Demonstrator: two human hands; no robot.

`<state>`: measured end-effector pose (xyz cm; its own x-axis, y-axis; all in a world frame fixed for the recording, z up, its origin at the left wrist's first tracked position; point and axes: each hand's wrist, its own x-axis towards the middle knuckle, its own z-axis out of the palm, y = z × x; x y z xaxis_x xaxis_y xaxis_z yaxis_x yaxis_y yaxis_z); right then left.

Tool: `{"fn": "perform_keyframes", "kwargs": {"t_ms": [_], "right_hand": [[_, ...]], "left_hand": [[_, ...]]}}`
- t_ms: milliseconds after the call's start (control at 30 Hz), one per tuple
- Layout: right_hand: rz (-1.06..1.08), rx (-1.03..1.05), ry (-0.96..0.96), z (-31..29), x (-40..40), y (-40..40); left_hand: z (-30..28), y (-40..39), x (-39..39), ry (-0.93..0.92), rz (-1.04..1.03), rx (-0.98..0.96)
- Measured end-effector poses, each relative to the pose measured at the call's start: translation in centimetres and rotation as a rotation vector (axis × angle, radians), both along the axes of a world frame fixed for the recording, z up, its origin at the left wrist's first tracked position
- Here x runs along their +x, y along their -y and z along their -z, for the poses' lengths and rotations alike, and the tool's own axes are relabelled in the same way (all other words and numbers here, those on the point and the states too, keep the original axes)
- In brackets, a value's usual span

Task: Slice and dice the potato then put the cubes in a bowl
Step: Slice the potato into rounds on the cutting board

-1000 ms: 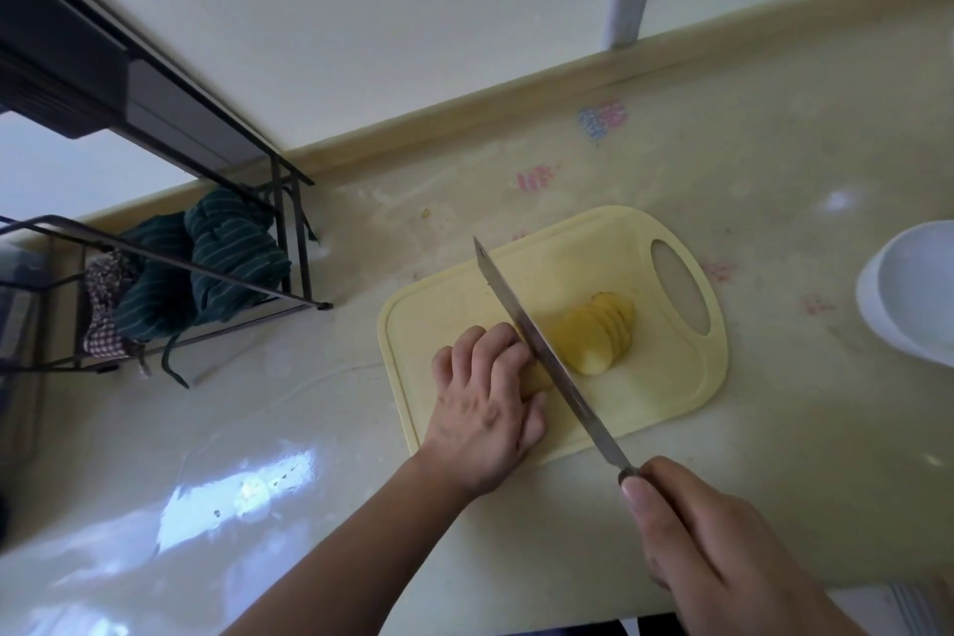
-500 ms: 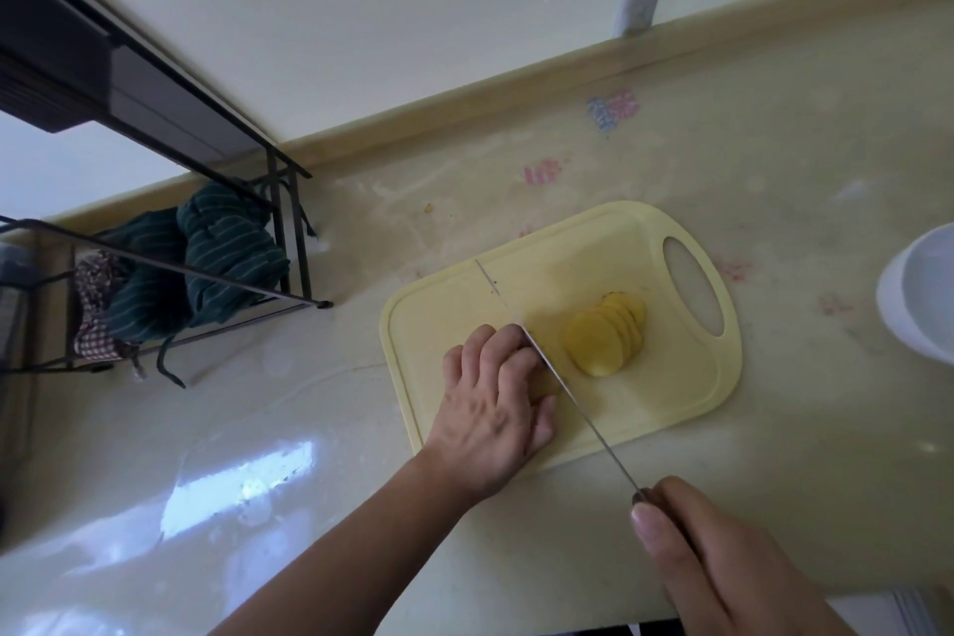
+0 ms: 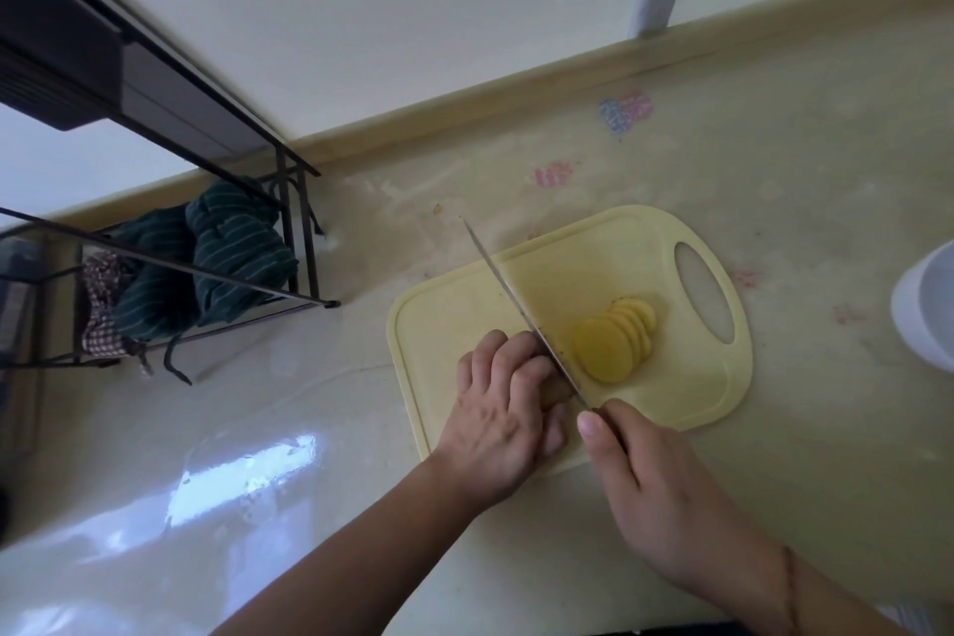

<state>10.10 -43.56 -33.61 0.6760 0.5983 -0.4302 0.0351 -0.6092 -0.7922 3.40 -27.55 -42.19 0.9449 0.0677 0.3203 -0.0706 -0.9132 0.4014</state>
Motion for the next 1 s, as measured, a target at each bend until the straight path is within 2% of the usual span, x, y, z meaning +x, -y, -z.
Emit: {"fn": "perform_keyframes", "kwargs": {"t_ms": [333,433,567,600,767,1000], "right_hand": [[0.01,0.018,0.045,1.3,0.6,-1.1],[0.077,0.062,-0.114,0.9,1.3,-0.1],[0.174,0.136,-0.489,-0.6,2.1,0.7],[0.158,0.134,-0.482,-0.9,2.0,0.9],[0.03,0.077,-0.138,-2.6,0.3,1.6],[-0.024,0.016,-0.026,-5.4,-1.0,2.0]], "left_hand": [[-0.2,-0.4,-0.3,-0.021,-0.015,-0.068],[-0.5,-0.4,-0.6,-0.025,0.0,-0.079],[-0.7,-0.6,-1.1,-0.01,0.008,-0.117],[-0.6,-0.5,-1.2,0.0,0.005,-0.125],[-0.2,-0.1,-1.7,-0.007,-0.007,-0.084],[0.1,-0.1,-1.5,-0.007,-0.002,-0.062]]}}
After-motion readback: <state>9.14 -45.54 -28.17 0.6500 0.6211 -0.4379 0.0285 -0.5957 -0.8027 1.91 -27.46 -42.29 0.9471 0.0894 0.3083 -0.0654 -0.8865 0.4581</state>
